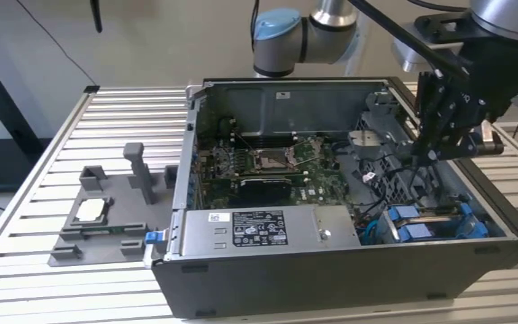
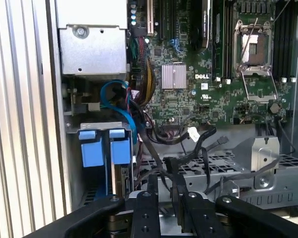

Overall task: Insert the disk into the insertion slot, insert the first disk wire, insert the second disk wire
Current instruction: 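Insert the second disk wire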

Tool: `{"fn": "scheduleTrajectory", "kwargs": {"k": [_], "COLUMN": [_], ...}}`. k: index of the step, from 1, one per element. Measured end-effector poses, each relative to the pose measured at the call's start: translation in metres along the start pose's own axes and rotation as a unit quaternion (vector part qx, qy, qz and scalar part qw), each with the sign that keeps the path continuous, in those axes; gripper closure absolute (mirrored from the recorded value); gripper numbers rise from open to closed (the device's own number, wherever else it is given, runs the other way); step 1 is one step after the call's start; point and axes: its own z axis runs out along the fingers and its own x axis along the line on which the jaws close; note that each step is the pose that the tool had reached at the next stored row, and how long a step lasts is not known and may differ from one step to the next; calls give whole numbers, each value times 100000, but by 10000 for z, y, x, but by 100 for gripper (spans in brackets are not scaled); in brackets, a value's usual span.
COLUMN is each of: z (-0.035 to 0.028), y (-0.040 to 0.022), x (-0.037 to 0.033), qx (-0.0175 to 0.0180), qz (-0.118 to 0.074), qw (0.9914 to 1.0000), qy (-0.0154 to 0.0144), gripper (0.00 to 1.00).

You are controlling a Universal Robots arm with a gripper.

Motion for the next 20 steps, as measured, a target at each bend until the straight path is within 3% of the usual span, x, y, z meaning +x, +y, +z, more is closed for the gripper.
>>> {"fn": "scheduleTrajectory", "kwargs": {"k": [4, 5, 10, 12, 13, 15, 20], "z": [-1, -1, 6, 10, 44, 63, 82], "y": [75, 97, 213, 231, 243, 253, 275], "x": [-21, -33, -98, -106, -111, -116, -123], "qx": [53, 89, 305, 346, 747, 1047, 1175], "qz": [-66, -81, -113, -127, -261, -344, -423], "qw": [99993, 99992, 99990, 99988, 99986, 99983, 99982], "qy": [1145, 1236, 1343, 1489, 1463, 1448, 1444], "gripper": [73, 73, 73, 73, 73, 73, 73]}}
